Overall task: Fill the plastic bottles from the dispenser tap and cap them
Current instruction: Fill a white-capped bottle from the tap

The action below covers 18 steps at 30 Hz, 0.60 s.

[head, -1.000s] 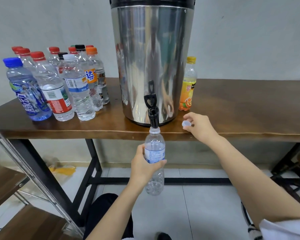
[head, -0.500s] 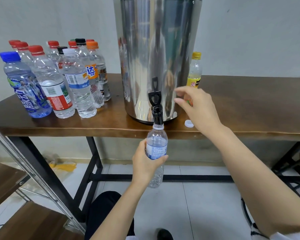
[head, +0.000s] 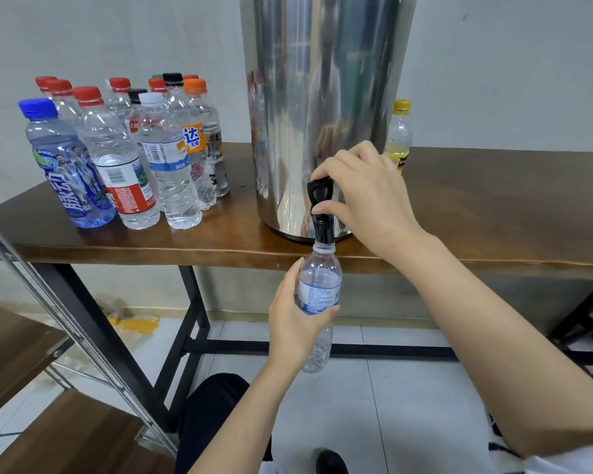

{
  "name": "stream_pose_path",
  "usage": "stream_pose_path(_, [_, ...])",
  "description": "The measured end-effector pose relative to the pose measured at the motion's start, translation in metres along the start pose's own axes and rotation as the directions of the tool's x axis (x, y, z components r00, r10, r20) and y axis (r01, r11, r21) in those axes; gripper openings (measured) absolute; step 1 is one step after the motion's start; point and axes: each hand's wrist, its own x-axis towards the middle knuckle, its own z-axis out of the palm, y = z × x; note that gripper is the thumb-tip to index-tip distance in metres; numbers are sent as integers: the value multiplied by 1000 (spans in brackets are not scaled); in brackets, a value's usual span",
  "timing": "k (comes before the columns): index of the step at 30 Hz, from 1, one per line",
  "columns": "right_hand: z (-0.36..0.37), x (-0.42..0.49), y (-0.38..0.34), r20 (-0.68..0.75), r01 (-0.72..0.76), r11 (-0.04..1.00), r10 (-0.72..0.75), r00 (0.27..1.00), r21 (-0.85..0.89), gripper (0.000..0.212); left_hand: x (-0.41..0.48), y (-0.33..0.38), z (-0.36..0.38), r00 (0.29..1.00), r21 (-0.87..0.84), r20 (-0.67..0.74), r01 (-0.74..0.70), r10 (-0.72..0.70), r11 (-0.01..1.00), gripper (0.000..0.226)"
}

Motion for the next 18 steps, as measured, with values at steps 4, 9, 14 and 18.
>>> stream_pose_path(4, [12, -3, 0, -73, -7, 1000, 8, 997, 13, 35, -1, 0, 0, 1000, -1, -7, -1, 1, 1000, 90])
stream_pose_path(9, [17, -7, -2, -191, 7, 1000, -3, 982, 20, 29, -2, 2, 2, 1000, -3, -15, -1, 1, 1000, 91])
stream_pose_path(14, [29, -37, -5, -382, 61, 996, -79, 921, -60, 23, -3, 2, 5, 1000, -4, -22, -6, 6, 1000, 90])
stream_pose_path(18, [33, -55, -3, -371, 36, 999, -39, 928, -14, 26, -3, 2, 6, 999, 0, -32, -12, 12, 1000, 90])
